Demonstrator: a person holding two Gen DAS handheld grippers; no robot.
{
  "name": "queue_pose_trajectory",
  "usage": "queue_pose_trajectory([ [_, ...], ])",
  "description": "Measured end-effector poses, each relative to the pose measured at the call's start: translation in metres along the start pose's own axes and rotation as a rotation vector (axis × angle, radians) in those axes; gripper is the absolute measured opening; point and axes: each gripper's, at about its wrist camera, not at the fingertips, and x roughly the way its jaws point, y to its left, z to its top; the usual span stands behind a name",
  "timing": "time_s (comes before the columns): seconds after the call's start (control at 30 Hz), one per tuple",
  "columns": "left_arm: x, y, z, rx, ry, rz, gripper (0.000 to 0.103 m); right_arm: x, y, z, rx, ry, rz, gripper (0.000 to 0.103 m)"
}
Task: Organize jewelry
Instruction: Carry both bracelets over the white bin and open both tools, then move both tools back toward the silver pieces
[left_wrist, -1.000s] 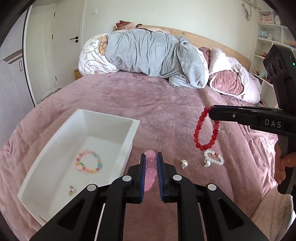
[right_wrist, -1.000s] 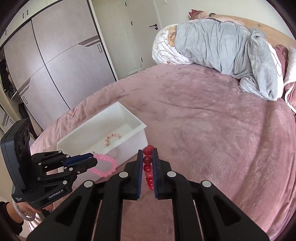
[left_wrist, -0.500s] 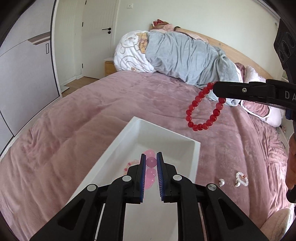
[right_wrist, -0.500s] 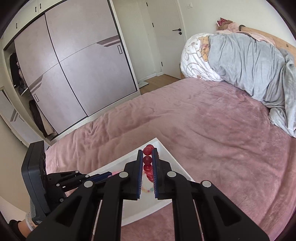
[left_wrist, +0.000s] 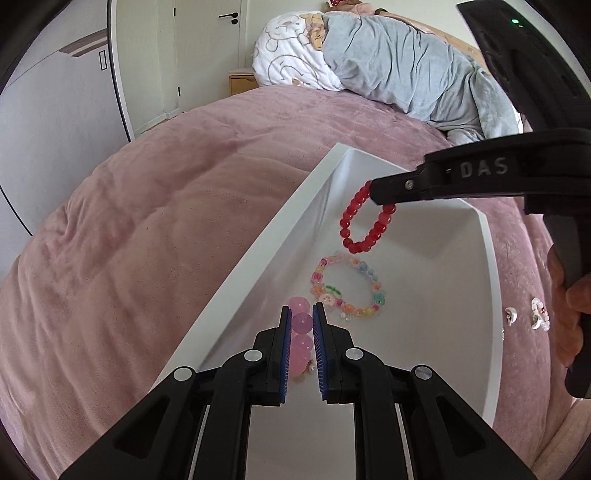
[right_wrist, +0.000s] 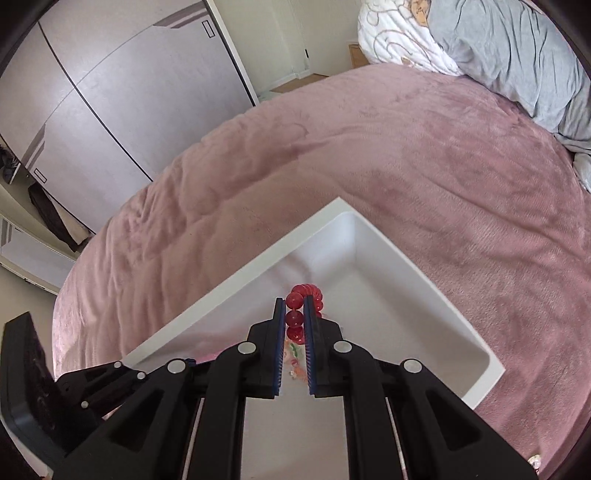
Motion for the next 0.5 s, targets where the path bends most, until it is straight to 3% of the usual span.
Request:
queue_pose_trajectory([
  [0.07,0.002,-0.002,-0.003,0.013,-0.002,0.018,0.019,0.015,0.003,-0.005,-0.012,0.026,-0.015,0.01],
  [0.17,0.0,-0.005,-0.004,0.025,-0.024,0.057,0.039,0.027,0.007,-0.014,-0.021,0.057,-0.019,0.012],
  [0.23,-0.002,-0.006,-0.003,0.025,-0.034,0.053,0.042,0.026,0.009,-0.017,-0.029,0.057,-0.012,0.013],
  [0.37,-0.017,-0.009,-0.002,0.013,-0.082,0.055,0.046,0.001,0.011,-0.014,-0.061,0.009,-0.007,0.033],
  [0.5,-0.042,-0.017,0.003,-0.003,-0.144,0.042,0.049,-0.048,0.006,-0.005,-0.09,-0.062,0.012,0.033],
])
